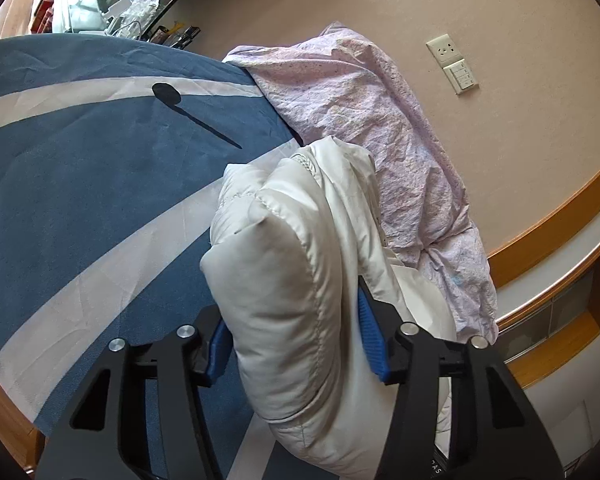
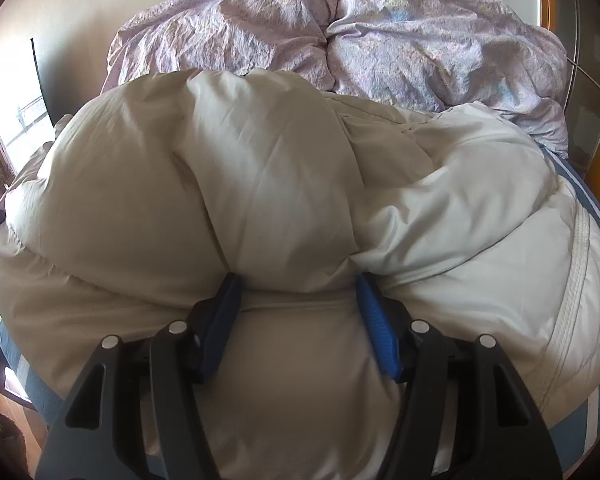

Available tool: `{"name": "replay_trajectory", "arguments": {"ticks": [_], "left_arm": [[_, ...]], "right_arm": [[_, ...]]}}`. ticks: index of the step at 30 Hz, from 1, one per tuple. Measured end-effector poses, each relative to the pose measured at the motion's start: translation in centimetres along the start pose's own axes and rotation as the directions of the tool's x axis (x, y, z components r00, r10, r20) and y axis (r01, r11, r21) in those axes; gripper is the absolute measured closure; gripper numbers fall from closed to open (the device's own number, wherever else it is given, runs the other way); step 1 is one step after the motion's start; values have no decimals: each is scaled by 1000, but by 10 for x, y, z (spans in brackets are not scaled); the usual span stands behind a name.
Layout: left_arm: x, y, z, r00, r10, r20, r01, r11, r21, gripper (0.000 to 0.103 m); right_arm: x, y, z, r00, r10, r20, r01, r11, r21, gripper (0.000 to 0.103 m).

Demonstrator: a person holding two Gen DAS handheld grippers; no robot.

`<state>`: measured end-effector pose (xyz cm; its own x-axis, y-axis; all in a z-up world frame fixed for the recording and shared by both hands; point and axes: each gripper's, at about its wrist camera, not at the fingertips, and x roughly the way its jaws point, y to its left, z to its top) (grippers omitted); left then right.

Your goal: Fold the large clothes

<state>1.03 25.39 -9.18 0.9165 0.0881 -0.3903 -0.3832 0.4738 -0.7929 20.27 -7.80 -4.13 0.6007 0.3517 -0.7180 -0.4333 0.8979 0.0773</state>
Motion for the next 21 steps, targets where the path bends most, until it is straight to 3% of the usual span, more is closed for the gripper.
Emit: {"name": "replay_trajectory", "arguments": {"ticks": [5, 7, 9, 12, 17, 21], "left_arm": [[-2, -10, 2, 999, -44, 2, 44, 999, 30, 67], [-3, -16, 3, 999, -52, 4, 52, 998, 48, 68], [1, -19, 4, 1000, -13, -5, 14, 998, 69, 68], [6, -13, 3, 1000, -13, -12, 14, 999, 47, 67], [12, -12, 5, 996, -86, -15, 86, 996, 2, 67], [1, -34, 7, 981, -194, 8, 194, 980, 49, 74]], "right_arm": [[0, -1, -1, 1000, 8, 3, -8, 1000, 6, 42], [0, -2, -2, 1000, 9, 3, -9, 1000, 6, 42], [0, -2, -2, 1000, 11, 4, -11, 1000, 7, 42], [0, -3, -2, 1000, 18, 4, -18, 1000, 9, 42], [-1, -3, -2, 1000, 20, 3, -20, 1000, 14, 42], [-1, -5, -2, 1000, 30, 0, -30, 999, 15, 42]]}}
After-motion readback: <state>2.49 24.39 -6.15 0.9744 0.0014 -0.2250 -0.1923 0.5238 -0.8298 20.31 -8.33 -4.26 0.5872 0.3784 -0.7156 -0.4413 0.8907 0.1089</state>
